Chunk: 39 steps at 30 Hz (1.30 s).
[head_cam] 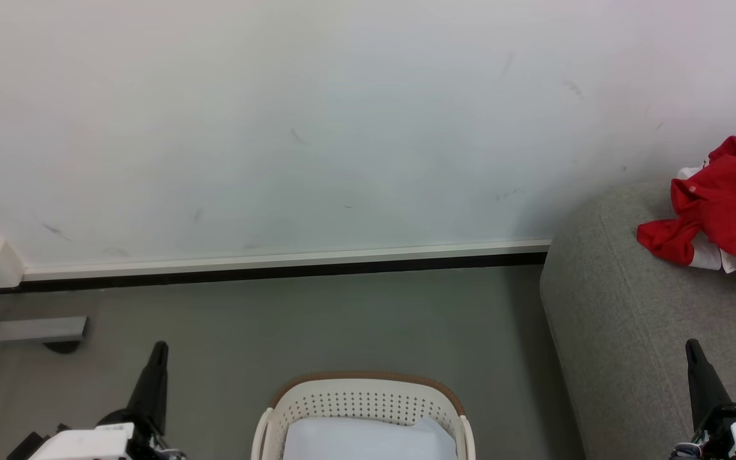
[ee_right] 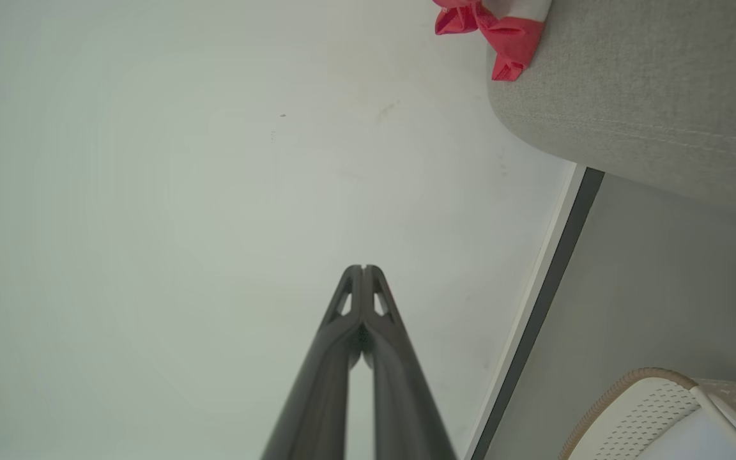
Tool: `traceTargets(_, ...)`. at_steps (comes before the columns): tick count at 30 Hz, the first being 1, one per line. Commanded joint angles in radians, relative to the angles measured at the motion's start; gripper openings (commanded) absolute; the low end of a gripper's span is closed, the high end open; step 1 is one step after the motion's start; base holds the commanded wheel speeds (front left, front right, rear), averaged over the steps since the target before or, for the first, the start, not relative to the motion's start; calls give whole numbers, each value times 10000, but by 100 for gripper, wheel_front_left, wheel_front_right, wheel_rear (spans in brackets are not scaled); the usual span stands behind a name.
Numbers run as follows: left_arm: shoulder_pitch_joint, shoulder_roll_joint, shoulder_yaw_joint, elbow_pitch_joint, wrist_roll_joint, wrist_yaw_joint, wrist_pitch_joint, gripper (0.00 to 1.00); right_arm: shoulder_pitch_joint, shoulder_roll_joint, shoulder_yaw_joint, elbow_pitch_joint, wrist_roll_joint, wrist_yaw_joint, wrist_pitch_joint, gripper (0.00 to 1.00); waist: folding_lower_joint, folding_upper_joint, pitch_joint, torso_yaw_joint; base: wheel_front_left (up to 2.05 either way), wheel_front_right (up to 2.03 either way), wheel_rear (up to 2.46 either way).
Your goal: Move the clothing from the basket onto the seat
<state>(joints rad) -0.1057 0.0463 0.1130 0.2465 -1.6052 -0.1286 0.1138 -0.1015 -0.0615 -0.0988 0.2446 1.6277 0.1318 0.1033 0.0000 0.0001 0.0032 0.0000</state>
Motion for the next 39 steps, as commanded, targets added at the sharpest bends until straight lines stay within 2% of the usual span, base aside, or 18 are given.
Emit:
traceTargets(1,-77,75,21,-25,-140,-39,41,0,-109,3,-29,-23,-54,-21,16,0,0,-1,-1,0,0,0,0)
traceTargets(39,-76,75,19,-27,-142,-39,39,0,-119,50,-95,-17,-102,-21,86,0,0,-1,-1,0,0,0,0)
